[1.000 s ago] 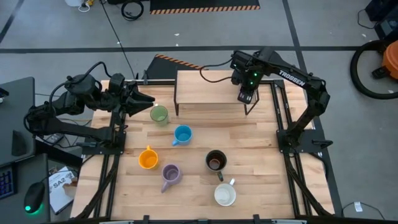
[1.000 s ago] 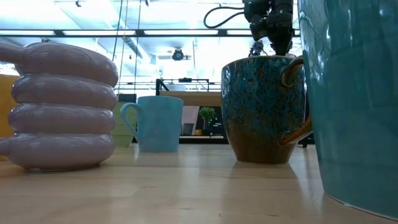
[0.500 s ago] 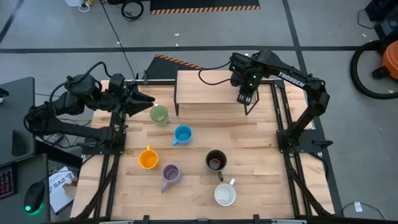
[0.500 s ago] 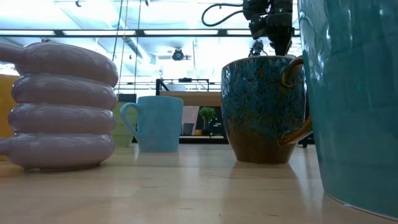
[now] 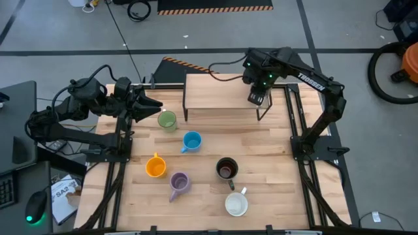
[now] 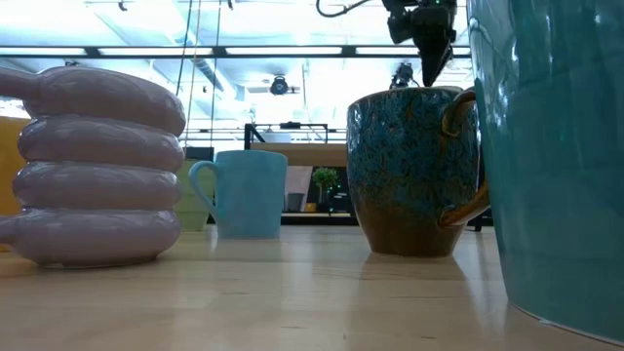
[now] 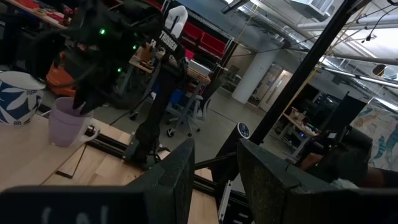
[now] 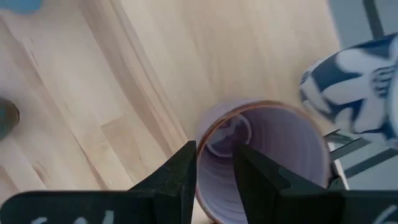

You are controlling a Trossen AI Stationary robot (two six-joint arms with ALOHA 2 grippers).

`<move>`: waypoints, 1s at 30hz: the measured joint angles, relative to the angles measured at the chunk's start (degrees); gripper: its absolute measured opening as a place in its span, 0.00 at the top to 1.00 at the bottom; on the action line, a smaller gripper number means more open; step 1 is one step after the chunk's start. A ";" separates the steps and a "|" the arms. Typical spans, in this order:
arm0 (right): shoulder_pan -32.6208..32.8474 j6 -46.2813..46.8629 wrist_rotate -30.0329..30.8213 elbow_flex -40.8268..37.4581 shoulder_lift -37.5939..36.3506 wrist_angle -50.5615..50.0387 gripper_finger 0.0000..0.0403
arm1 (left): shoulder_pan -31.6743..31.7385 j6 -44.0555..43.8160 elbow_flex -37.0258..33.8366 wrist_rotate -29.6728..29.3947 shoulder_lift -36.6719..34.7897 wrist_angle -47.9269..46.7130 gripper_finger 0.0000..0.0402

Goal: Place coffee mugs
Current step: Put the top purple mug on the shelf, then adjust the mugs on the shelf

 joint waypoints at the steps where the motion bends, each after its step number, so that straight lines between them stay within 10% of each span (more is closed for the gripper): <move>1: 0.00 0.23 0.00 0.92 0.00 0.02 0.73 | 0.00 0.00 0.02 0.00 0.00 0.00 0.68; 15: -3.75 -8.79 2.16 7.82 0.00 0.00 0.68 | -0.01 -0.10 0.02 0.00 0.00 0.00 0.68; 30: -8.20 -21.54 3.24 5.56 0.04 0.01 0.17 | 0.00 0.26 0.00 0.00 -0.02 -0.88 0.68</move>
